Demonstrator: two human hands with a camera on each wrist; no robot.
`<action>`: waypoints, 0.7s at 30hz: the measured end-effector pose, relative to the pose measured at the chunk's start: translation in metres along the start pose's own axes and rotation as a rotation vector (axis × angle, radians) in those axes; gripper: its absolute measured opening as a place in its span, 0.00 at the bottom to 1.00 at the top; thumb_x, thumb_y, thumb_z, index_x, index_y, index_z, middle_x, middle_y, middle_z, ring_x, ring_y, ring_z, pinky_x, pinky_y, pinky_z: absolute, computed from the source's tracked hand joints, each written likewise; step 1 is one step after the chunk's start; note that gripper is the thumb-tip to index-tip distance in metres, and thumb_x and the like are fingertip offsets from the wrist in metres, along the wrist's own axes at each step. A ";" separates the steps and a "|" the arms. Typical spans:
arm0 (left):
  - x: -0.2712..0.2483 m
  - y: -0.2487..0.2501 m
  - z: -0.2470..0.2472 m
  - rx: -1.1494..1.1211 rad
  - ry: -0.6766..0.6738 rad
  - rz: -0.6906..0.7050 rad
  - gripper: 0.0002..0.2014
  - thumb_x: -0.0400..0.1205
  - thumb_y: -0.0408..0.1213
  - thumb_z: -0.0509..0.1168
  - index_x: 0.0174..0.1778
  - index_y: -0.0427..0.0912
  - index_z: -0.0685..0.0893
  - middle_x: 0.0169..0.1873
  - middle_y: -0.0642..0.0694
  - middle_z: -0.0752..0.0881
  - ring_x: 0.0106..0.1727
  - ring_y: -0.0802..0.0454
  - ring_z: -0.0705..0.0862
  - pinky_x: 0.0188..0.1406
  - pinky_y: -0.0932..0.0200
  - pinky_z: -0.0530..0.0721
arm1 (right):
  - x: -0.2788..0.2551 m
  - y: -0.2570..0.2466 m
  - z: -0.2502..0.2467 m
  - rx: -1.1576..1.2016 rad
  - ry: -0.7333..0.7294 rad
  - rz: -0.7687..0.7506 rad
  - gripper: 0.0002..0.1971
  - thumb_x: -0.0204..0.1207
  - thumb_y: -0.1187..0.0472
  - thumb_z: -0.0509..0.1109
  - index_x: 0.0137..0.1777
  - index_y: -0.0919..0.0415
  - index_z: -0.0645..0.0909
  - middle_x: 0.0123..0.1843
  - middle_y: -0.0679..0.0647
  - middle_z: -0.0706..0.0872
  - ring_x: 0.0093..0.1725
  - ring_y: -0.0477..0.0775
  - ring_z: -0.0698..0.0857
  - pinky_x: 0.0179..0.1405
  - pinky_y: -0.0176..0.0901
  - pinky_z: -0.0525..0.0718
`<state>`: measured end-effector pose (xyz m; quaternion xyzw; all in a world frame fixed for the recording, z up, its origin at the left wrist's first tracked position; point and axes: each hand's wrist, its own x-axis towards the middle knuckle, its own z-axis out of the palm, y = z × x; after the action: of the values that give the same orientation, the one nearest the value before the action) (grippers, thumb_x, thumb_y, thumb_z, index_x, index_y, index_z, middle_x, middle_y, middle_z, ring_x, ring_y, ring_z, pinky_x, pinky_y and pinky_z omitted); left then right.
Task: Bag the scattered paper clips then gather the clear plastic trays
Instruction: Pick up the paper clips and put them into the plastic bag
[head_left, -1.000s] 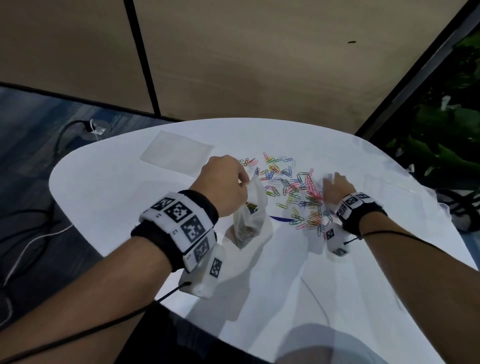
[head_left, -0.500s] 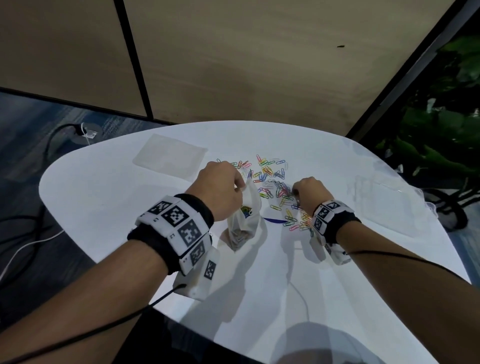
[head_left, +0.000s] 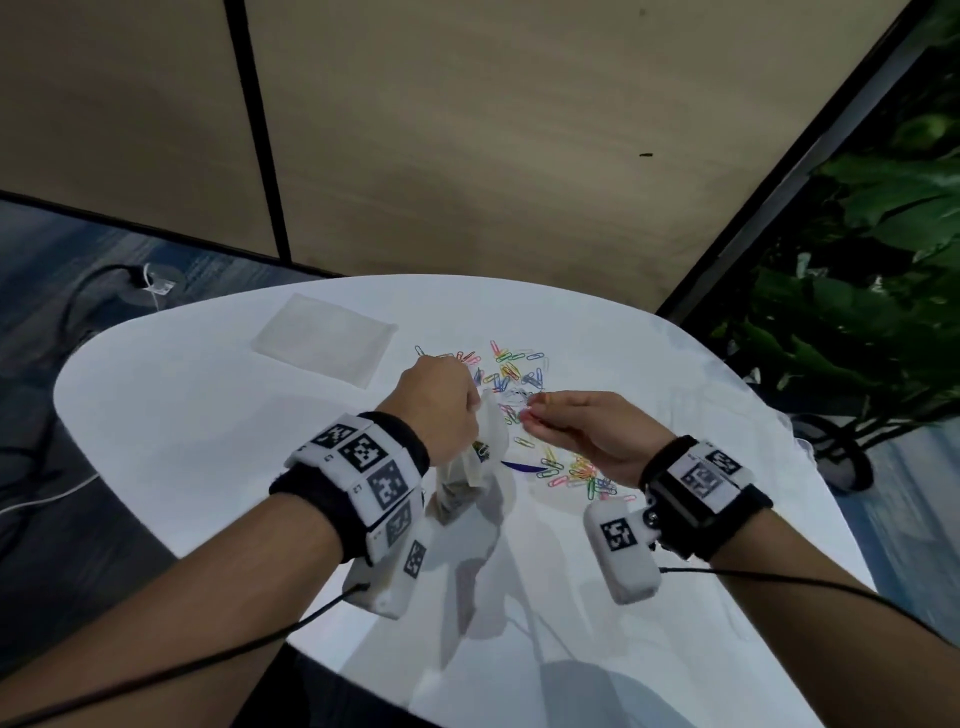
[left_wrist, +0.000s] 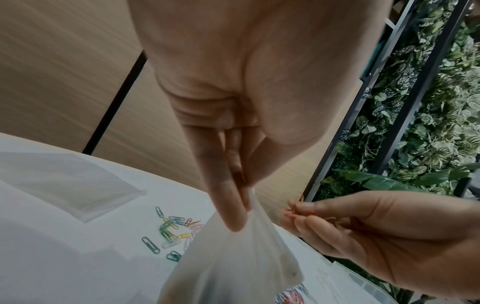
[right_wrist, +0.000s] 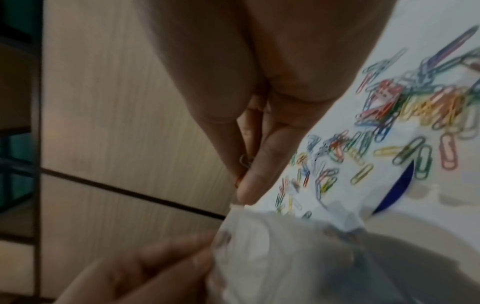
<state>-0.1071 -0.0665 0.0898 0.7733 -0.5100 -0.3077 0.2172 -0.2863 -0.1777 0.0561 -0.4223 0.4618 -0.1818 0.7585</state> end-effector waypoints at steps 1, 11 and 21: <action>-0.001 0.003 0.000 0.007 0.005 0.006 0.18 0.77 0.24 0.60 0.23 0.45 0.79 0.28 0.49 0.81 0.39 0.43 0.89 0.47 0.51 0.91 | -0.002 0.004 0.009 -0.020 -0.010 0.013 0.12 0.77 0.76 0.69 0.59 0.81 0.81 0.54 0.69 0.89 0.52 0.58 0.91 0.49 0.37 0.90; 0.001 0.008 0.010 -0.085 0.030 -0.010 0.10 0.79 0.27 0.64 0.45 0.38 0.91 0.43 0.40 0.89 0.45 0.40 0.90 0.51 0.47 0.92 | -0.003 0.018 0.040 -0.450 0.073 -0.184 0.09 0.74 0.78 0.70 0.52 0.74 0.88 0.46 0.69 0.91 0.46 0.64 0.92 0.57 0.51 0.89; 0.001 0.005 0.010 -0.062 0.029 0.016 0.13 0.79 0.25 0.62 0.43 0.37 0.93 0.42 0.39 0.90 0.42 0.39 0.90 0.51 0.47 0.91 | -0.002 0.022 0.050 -1.139 0.076 -0.414 0.11 0.74 0.67 0.69 0.50 0.58 0.91 0.39 0.48 0.91 0.30 0.35 0.82 0.34 0.23 0.76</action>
<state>-0.1174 -0.0696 0.0860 0.7664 -0.5034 -0.3105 0.2507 -0.2466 -0.1403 0.0503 -0.8360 0.4216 -0.0651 0.3451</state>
